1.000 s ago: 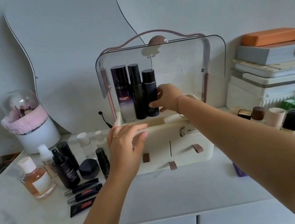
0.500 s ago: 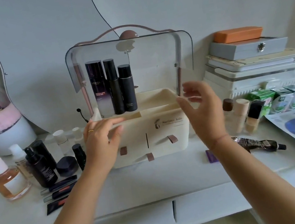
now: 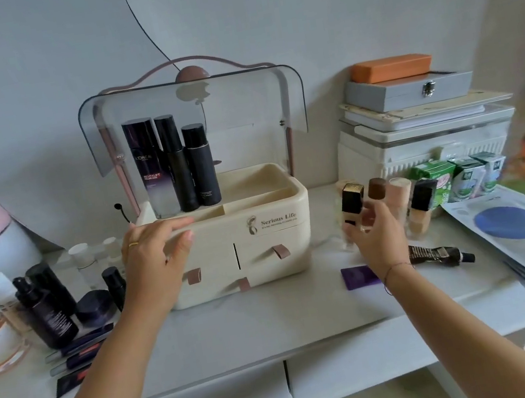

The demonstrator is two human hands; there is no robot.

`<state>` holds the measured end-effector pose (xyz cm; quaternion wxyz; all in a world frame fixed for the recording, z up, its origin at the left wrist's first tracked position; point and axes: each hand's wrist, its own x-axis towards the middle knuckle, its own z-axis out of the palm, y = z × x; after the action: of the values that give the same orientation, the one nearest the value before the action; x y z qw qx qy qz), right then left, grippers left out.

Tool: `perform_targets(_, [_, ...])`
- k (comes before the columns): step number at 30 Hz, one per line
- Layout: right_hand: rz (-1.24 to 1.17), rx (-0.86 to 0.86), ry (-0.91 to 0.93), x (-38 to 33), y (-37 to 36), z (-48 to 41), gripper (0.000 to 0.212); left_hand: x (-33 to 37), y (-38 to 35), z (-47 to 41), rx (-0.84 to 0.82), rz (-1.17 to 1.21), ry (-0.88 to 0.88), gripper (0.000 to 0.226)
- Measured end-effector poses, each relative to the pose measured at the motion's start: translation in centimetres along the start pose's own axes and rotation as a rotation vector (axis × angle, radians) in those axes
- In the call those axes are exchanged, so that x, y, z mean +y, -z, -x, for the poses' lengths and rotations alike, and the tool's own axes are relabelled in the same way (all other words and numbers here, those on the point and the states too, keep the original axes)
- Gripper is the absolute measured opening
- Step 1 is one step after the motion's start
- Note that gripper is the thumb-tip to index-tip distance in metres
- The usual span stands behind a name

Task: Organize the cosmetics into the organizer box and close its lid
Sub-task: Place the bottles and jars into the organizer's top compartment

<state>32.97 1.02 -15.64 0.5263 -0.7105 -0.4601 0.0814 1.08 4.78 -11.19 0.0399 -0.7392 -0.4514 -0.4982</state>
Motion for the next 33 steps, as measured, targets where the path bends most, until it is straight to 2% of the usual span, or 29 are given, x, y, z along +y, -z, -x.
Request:
perform_targets(3, [0.025,-0.022,-0.03,-0.3,0.0,-0.5,0.027,0.2,0.1,-0.1,0.002,0.005,0.004,0.045])
perform_targets(6, [-0.046,0.014,0.009,-1.0,0.4,-0.1,0.02,0.0,0.0,-0.1,0.004,0.016,0.004,0.043])
perform_targets(9, [-0.139,0.12,0.105,-3.3,1.7,1.2,0.027,0.0,0.0,-0.1,0.003,0.016,0.005,0.041])
perform_targets(13, [-0.368,0.203,0.343,-9.2,3.8,3.0,0.037,0.1,0.0,0.0,0.023,0.013,-0.002,0.031])
perform_targets(15, [-0.406,0.153,0.477,-12.3,3.7,3.3,0.04,0.2,0.0,0.0,0.031,0.019,-0.009,0.03])
perform_targets(18, [-0.389,-0.119,0.57,-16.2,1.0,1.8,0.041,0.3,0.0,0.0,0.036,0.019,-0.009,0.032])
perform_targets(20, [-0.33,-0.273,0.526,-17.3,-2.0,-0.3,0.039,0.1,0.0,0.0,0.026,0.006,-0.014,0.033])
perform_targets(23, [-0.193,-0.354,0.444,-17.5,-6.1,-3.7,0.035,-0.1,-0.1,0.0,0.02,-0.004,-0.014,0.039])
perform_targets(25, [-0.194,-0.453,0.297,-17.0,-8.2,-5.7,0.04,-0.2,-0.1,0.0,0.029,0.002,-0.01,0.038])
perform_targets(28, [-0.348,-0.662,-0.009,-16.4,-9.8,-7.7,0.052,-0.2,-0.3,0.1,0.037,0.008,-0.007,0.038])
perform_targets(33, [-0.373,-0.683,-0.029,-16.9,-10.4,-8.7,0.049,-0.3,-0.5,0.1,0.05,0.023,-0.012,0.037])
